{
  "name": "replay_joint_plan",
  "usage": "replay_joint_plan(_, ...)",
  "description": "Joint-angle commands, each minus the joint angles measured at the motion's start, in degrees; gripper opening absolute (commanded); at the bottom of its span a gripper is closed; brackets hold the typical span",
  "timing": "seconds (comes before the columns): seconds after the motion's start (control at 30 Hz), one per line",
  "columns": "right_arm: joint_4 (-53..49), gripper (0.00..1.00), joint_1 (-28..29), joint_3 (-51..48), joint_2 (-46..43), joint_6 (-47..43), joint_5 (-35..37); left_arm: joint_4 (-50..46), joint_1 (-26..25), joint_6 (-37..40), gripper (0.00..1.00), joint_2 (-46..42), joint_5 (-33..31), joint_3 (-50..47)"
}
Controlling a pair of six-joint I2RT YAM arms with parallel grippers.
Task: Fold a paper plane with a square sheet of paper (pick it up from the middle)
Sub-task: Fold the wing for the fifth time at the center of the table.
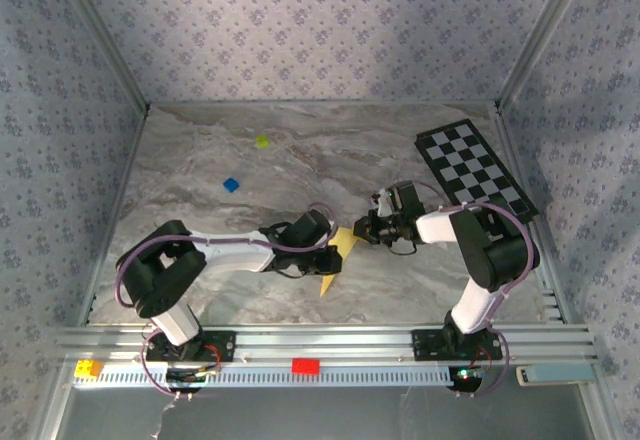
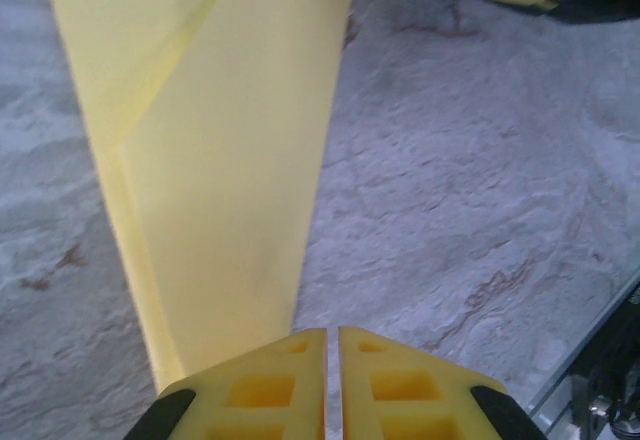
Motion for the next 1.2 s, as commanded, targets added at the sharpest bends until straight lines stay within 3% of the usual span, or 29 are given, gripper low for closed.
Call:
replay_joint_plan(0.0,-4.96,0.05,-0.89,-2.04,0.73,0.12,4.06,-0.27,-0.26,1.04,0.1,-0.04,0.23,1.92)
replay_joint_plan(0.33,-5.16,0.05,-0.92,-1.9,0.73,0.06,4.06,3.35,-1.1,-1.34,0.07,1.02,2.69,-6.2)
replay_joint_plan(0.5,-5.06,0.05,-1.07,-0.82,0.48,0.34,3.36,5.47,-1.1,-3.28,0.04,1.05,0.48,-9.69)
replay_joint_plan(0.87,-8.35,0.07,-0.59,1.12,-11.8,-0.51,-1.32,3.62,-1.19,-3.66,0.01,-0.6,-3.42,-9.85)
replay_joint_plan(1.0,-6.87,0.07,2.98,0.64,-10.71,0.28,-2.79,3.45,-1.19,-3.77,0.01,-1.24,-4.23,-10.19)
replay_joint_plan(1.17,-7.42,0.05,5.14,0.6,-6.05,0.92,2.03,2.9,-1.18,-3.84,0.02,-2.19,-5.03,-9.99)
